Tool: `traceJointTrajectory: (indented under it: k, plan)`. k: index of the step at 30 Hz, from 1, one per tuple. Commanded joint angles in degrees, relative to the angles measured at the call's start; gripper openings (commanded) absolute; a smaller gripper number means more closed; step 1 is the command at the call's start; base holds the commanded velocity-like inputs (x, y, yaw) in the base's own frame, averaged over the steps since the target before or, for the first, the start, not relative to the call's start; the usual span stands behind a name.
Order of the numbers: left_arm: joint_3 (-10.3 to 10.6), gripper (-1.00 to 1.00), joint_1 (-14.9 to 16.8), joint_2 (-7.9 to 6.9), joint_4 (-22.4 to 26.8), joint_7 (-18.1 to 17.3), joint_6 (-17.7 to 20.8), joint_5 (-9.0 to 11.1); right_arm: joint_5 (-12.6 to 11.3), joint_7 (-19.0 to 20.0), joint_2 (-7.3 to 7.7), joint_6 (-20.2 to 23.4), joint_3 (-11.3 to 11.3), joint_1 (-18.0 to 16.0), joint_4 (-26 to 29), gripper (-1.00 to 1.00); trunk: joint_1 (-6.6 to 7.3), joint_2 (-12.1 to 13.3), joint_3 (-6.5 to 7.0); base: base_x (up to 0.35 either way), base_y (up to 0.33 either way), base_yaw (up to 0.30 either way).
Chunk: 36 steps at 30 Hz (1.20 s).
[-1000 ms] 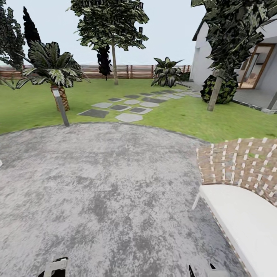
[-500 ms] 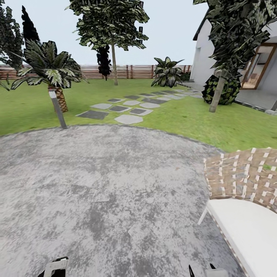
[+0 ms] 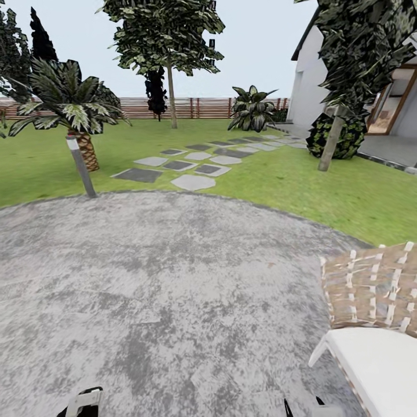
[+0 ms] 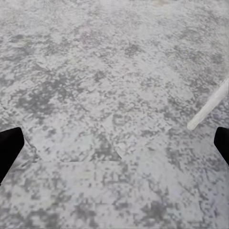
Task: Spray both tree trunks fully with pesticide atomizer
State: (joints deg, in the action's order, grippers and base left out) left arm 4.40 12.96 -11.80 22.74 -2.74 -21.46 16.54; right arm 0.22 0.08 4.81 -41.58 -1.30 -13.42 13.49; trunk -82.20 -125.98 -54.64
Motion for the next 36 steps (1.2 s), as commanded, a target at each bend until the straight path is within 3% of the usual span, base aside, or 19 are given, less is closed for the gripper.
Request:
traceJointTrajectory:
  k: [1, 16, 36]
  plan:
    - [0.5, -1.0, 0.0, -0.07, -0.1, -0.1, -0.2, 0.6, 0.0, 0.0, 0.02, -0.2, -0.1, 0.0, 0.0, 1.0, -0.02, 0.0, -0.05, 0.34, 0.0, 0.0]
    - [0.5, -1.0, 0.0, 0.18, -0.1, -0.1, -0.2, 0.6, 0.0, -0.2, 0.07, -0.2, 0.0, 0.0, 0.0, 1.0, -0.02, 0.0, -0.05, 0.34, 0.0, 0.091]
    - [0.4, -1.0, 0.0, 0.72, -0.1, -0.1, -0.2, 0.6, 0.0, -0.2, 0.11, -0.2, 0.0, 0.0, 0.0, 1.0, -0.02, 0.0, -0.05, 0.34, 0.0, 0.005]
